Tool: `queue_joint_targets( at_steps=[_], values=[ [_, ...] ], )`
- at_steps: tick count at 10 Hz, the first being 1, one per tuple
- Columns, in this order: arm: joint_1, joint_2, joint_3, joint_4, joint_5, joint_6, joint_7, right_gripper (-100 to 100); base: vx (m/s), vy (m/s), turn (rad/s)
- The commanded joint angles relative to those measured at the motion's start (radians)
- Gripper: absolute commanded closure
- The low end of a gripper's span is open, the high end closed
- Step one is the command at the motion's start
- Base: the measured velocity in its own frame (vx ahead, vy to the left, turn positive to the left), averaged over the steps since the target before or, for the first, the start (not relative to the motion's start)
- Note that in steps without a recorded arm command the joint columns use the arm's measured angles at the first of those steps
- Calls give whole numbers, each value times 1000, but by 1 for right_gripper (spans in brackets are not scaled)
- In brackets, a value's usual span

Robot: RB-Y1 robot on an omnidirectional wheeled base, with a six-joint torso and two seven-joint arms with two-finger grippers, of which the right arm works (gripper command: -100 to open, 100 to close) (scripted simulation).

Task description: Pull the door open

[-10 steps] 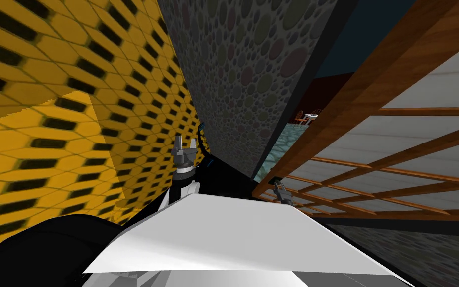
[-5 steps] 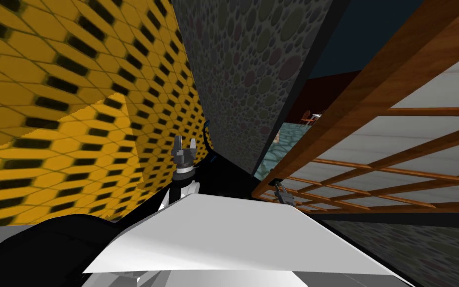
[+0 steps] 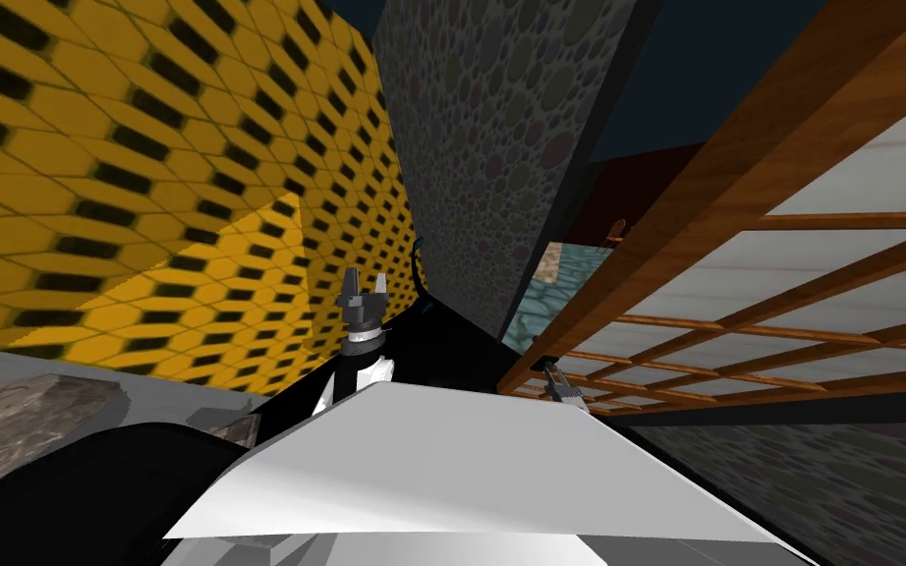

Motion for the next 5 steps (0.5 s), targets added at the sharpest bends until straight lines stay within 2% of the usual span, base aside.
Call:
queue_joint_targets(
  at_steps=[1, 5],
  values=[
    [-4, -4, 8, 12, 4, -12, -11, 100, -166, -27, 150],
    [-15, -15, 32, 47, 15, -45, -41, 100, -250, -47, 166]
  ],
)
